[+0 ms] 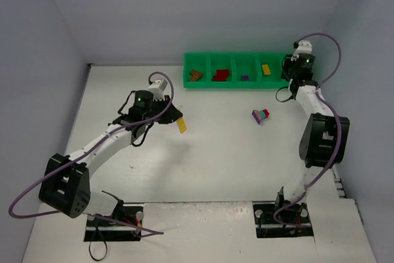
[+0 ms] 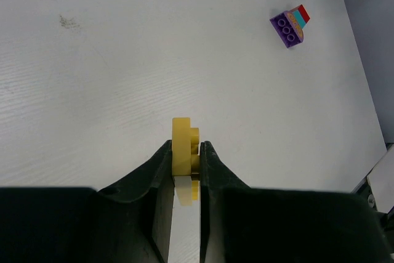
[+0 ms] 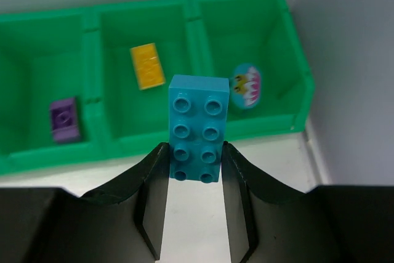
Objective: Sort the legos into containers by color
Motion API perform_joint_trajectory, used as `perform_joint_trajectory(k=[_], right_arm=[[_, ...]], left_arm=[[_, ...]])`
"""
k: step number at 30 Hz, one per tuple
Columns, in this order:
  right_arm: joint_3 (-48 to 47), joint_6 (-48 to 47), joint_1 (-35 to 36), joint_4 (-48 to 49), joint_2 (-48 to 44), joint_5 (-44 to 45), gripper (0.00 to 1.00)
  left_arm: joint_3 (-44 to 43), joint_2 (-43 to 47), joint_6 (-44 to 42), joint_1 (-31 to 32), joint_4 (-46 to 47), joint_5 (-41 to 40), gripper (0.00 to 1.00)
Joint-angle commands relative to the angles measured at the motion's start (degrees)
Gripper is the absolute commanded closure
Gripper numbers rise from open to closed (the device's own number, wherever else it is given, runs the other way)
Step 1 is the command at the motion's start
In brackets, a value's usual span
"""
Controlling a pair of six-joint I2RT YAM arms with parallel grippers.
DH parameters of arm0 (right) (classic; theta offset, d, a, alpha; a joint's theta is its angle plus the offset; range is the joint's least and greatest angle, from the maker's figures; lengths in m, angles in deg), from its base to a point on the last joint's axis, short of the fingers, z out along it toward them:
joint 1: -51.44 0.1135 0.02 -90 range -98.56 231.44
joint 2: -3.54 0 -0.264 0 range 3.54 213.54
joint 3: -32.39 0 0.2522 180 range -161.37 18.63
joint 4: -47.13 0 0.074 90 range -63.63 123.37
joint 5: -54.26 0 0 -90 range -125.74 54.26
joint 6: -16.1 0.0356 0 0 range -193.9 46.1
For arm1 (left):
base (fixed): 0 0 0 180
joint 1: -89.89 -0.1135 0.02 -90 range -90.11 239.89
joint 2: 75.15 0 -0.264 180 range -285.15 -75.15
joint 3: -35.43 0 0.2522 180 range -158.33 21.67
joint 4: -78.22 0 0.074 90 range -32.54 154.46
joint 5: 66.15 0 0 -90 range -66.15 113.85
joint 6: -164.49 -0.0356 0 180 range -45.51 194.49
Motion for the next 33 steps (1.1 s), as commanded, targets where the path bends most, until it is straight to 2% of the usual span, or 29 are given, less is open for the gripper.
perform_joint_trajectory(k=[1,8,9,14,15,16,18,19,22,27,33], right_arm=[[-8.4,-1.9,-2.3,5.7,5.6,2.1,1.0],[-18.3,-3.9,-4.2,5.9,17.4,3.0,1.0],[-19.4,-4.3,-4.4,5.9,19.8,5.4,1.0],[-27.3,-5.8,-4.6,4.7,26.9,3.7,0.98],[-28.5,-5.8,-4.6,4.5,27.7,3.7,0.94],[-30.7,-5.9,-4.6,3.8,28.6,3.7,0.84],[-32.6,-5.6,-4.6,3.2,30.5,3.7,0.72],[-33.9,-5.4,-4.6,2.8,30.8,3.7,0.58],[-34.6,-4.6,-4.6,2.7,30.2,0.6,0.37],[-31.5,-4.0,-3.4,2.0,23.5,-3.6,0.29],[-18.2,-1.7,-0.5,0.9,8.8,-14.4,0.3]], left_arm=[[-1.9,2.6,-1.8,0.5,0.6,1.5,1.0],[-1.1,3.4,-3.1,0.8,2.3,2.3,1.0],[-1.1,3.5,-3.0,0.8,2.7,2.3,1.0],[-0.7,3.6,-2.5,1.4,3.7,1.4,1.0],[-0.7,3.4,-2.5,1.4,3.6,1.1,1.0],[-0.9,2.9,-2.4,1.6,3.5,0.8,1.0],[-1.3,2.6,-2.3,1.7,3.2,0.6,1.0],[-1.4,2.3,-2.1,1.8,3.2,0.5,1.0],[-2.3,1.8,-2.0,1.9,3.3,0.3,1.0],[-5.0,-0.3,-2.0,1.9,3.6,0.9,1.0],[-8.5,-2.8,-1.1,1.9,4.9,1.7,1.0]])
